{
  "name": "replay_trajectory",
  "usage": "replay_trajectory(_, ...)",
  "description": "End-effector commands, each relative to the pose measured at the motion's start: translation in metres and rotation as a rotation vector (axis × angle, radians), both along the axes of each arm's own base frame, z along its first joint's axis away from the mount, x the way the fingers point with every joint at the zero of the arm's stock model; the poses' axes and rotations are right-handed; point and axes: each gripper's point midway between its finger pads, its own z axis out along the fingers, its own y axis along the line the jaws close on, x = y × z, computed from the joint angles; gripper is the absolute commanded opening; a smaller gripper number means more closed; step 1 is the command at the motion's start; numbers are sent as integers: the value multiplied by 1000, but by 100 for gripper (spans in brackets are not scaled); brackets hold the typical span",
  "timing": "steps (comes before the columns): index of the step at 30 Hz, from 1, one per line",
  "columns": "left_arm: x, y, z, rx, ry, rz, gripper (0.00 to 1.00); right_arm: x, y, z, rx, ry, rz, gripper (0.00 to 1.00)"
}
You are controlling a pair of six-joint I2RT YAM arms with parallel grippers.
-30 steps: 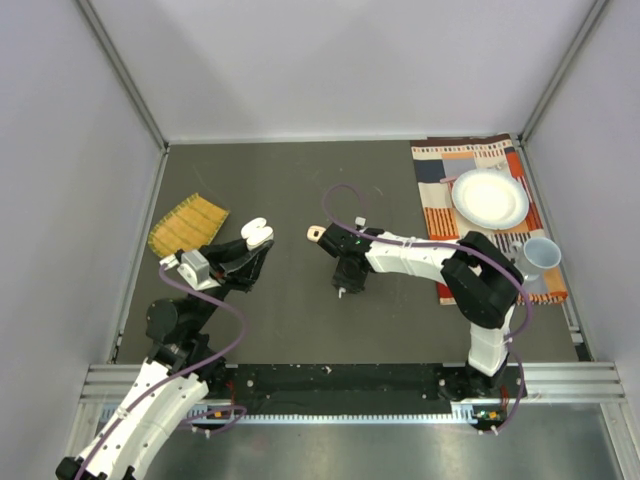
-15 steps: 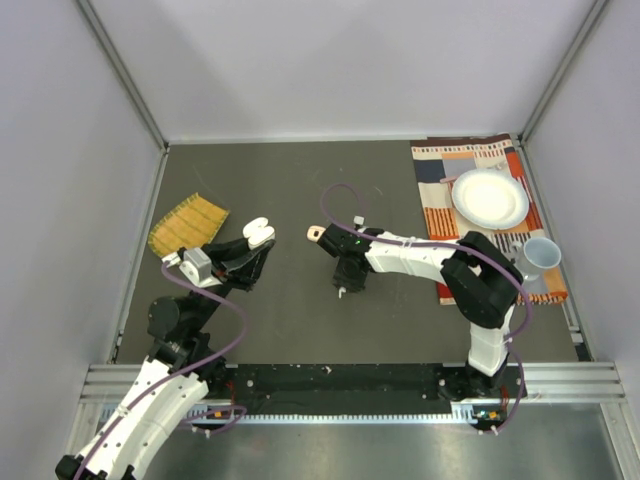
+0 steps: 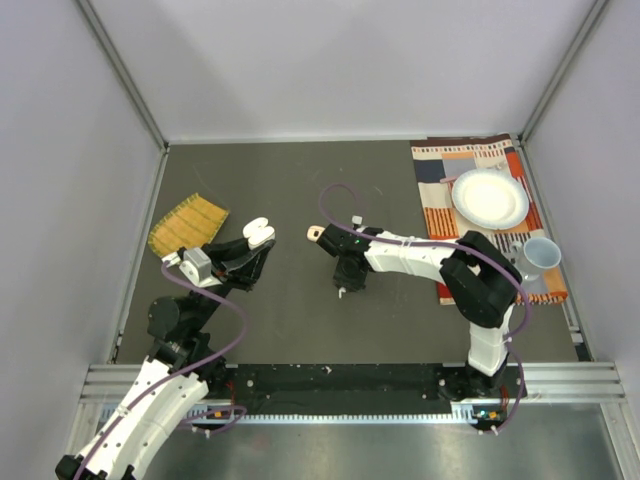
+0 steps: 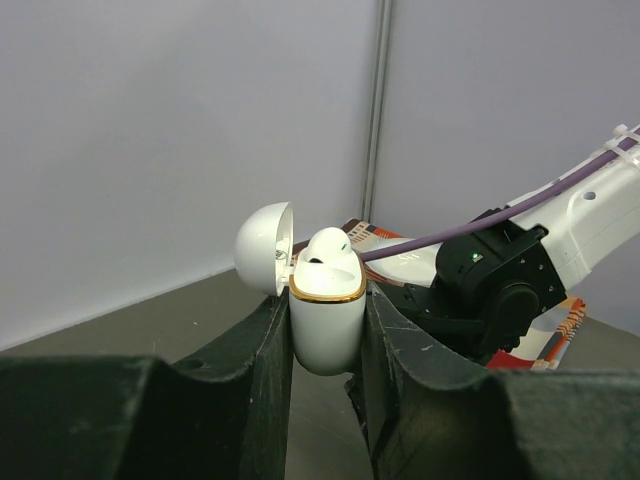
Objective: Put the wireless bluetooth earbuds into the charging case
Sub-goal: Pick up the left earbud from the center of the board.
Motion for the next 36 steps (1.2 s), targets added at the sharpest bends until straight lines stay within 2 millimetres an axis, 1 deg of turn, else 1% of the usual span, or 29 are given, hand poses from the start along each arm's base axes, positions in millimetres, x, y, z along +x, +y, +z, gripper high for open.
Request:
replay_trajectory(1, -5, 1, 16, -25, -46, -6, 0, 7, -1, -4, -17, -13, 9, 13)
replay_trajectory(3, -4, 2, 16, -26, -46, -3, 0, 9, -1, -2, -17, -20, 19, 6)
replay_trajectory(4, -4, 2, 16, -26, -46, -3, 0, 9, -1, -1, -16, -23, 22, 6)
replay_trajectory(6, -4, 2, 16, -27, -45, 0, 0, 10, 0, 2, -14, -33, 32, 0)
replay_trajectory(14, -3, 1, 14, -23, -40, -5, 0, 14, 1, 15, -4, -76, 82, 0)
replay_trajectory(15, -3, 1, 14, -25, -41, -4, 0, 16, 1, 17, -3, -90, 83, 0)
replay_trajectory(16, -3, 1, 14, -22, -41, -4, 0, 18, 1, 24, 9, -111, 85, 0)
replay_trajectory(18, -4, 1, 14, -21, -44, -6, 0, 22, -2, 29, 12, -148, 85, 0)
replay_trajectory(20, -4, 2, 13, -24, -44, -4, 0, 23, -5, 42, 29, -192, 94, 0)
replay_trajectory(21, -3, 1, 12, -23, -38, -4, 0, 28, -3, 49, 46, -232, 93, 0)
replay_trajectory(22, -3, 2, 12, -24, -35, -3, 0, 27, -7, 57, 60, -260, 93, 0)
replay_trajectory(24, -3, 1, 12, -23, -34, -5, 0, 32, -8, 70, 87, -326, 83, 0)
replay_trajectory(25, -3, 1, 12, -24, -33, -5, 0, 31, -12, 70, 87, -340, 86, 0)
replay_trajectory(26, -2, 1, 11, -22, -31, -5, 0, 33, -14, 86, 112, -387, 83, 0)
replay_trajectory(28, -2, 0, 12, -25, -33, -6, 0, 34, -16, 92, 140, -429, 71, 0)
replay_trajectory(29, 0, 0, 11, -22, -29, -7, 0, 34, -17, 108, 174, -467, 71, 0)
replay_trajectory(31, -1, -1, 12, -24, -30, -13, 0, 36, -19, 119, 208, -512, 54, 0)
replay_trajectory(32, 1, -2, 10, -23, -23, -14, 0, 37, -18, 135, 248, -553, 51, 0)
replay_trajectory(34, 1, -4, 10, -23, -25, -23, 0, 39, -14, 153, 303, -642, 49, 0)
replay_trajectory(35, 1, -4, 9, -25, -21, -24, 0, 43, -18, 163, 310, -701, 23, 0)
replay_trajectory(36, 1, -5, 10, -30, -22, -30, 0, 42, -22, 184, 352, -762, 11, 0)
